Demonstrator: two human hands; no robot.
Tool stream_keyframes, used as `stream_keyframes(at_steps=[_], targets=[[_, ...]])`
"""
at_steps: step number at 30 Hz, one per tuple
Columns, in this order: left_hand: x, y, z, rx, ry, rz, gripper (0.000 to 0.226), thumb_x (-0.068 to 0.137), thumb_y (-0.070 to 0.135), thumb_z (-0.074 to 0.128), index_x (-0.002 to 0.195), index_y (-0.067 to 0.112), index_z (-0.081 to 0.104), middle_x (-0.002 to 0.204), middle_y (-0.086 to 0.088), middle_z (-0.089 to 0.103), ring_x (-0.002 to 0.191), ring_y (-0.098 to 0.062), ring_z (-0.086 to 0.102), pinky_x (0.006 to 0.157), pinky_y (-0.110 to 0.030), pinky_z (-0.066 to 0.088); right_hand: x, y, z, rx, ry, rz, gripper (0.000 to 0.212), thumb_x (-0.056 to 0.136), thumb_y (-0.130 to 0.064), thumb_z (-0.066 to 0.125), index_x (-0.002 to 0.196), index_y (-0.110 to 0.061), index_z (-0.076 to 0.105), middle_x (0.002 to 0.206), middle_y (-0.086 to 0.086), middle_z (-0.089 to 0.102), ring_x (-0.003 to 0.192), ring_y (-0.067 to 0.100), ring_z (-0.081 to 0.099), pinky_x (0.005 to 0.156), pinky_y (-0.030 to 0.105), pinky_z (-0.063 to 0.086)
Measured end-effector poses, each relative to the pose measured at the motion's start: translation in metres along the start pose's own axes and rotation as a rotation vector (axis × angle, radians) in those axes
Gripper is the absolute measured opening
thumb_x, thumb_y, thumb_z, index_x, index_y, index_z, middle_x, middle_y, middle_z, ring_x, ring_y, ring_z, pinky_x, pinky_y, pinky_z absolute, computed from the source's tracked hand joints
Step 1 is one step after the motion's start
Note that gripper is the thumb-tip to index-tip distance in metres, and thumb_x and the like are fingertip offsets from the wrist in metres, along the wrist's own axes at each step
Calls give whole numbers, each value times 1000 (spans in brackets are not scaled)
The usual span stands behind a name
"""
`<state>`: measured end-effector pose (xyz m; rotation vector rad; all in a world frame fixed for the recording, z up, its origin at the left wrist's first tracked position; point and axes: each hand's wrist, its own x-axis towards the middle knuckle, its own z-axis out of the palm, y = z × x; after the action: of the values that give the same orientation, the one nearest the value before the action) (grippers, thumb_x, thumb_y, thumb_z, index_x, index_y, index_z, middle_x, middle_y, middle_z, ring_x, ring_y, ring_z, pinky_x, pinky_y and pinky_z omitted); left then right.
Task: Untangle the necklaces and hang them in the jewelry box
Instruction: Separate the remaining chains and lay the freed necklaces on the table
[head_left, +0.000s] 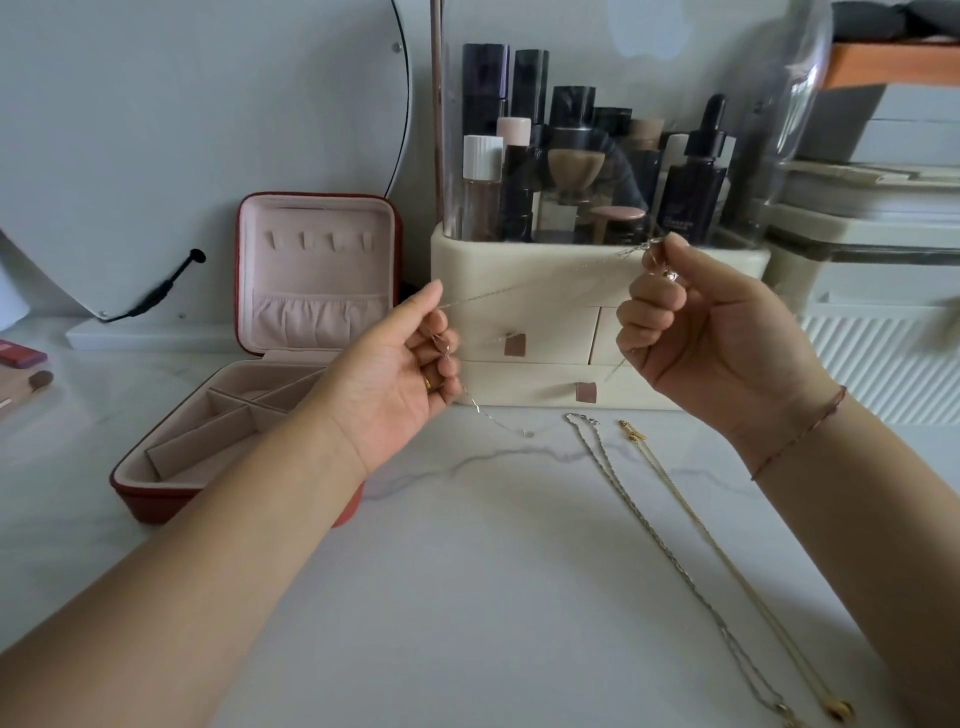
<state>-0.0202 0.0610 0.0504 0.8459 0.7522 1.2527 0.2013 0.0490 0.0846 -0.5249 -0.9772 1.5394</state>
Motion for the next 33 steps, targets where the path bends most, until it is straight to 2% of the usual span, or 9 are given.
stream_keyframes(at_steps=[9,12,15,17,20,25,28,31,33], targets=[[1,11,-5,-170,84,77,43,88,37,59,50,22,48,59,4,54,62,-12,59,71,-25,47,-1,-5,-1,-81,42,-53,20,88,-23,50,69,-18,50,47,-6,30,41,7,23,38,17,22],[-1,13,-4,-217,95,73,40,88,37,59,52,20,51,52,5,47,56,-13,59,69,-26,47,-2,-5,0,-188,85,-85,26,89,-22,50,64,-18,54,47,-5,29,38,8,20,37,19,16],[-2,11,-4,-189,81,63,34,88,36,59,59,20,54,51,5,43,51,-11,52,62,-24,44,-4,-5,2,-277,84,-95,21,91,-22,49,71,-16,53,45,-5,29,37,8,20,37,20,15],[-3,9,-2,-137,25,58,28,88,35,58,65,20,57,55,5,48,51,-10,52,60,-23,44,-5,-5,3,-326,42,-71,18,91,-23,49,74,-17,52,44,-5,32,37,8,22,36,19,18],[-6,6,3,-75,-82,66,18,83,31,58,73,19,67,67,4,62,61,-12,63,62,-23,52,-8,0,8,-444,-56,-15,14,85,-25,55,75,-16,53,50,-1,43,41,11,32,39,19,30],[-10,7,7,-19,-221,97,24,81,22,54,85,17,77,93,-3,74,87,-16,71,73,-27,58,-11,18,11,-684,-241,102,16,83,-25,64,81,-10,61,73,8,64,62,16,58,60,23,51],[-11,5,6,171,-225,126,24,79,25,54,92,17,73,93,-3,73,88,-16,69,76,-28,56,-10,26,10,-845,-220,118,24,74,-26,67,86,-5,66,77,5,68,68,12,62,68,21,53],[-14,-1,8,541,-86,188,23,87,30,56,79,15,72,81,-3,73,78,-14,68,78,-30,52,-10,28,12,-889,-183,76,30,69,-30,71,86,-6,71,73,6,67,64,11,57,66,21,50],[-17,-4,9,790,14,253,34,92,35,56,69,14,71,72,-1,73,70,-8,65,70,-19,50,-11,28,15,-883,-162,25,30,65,-35,72,82,-10,72,80,16,66,63,12,51,66,23,44]])
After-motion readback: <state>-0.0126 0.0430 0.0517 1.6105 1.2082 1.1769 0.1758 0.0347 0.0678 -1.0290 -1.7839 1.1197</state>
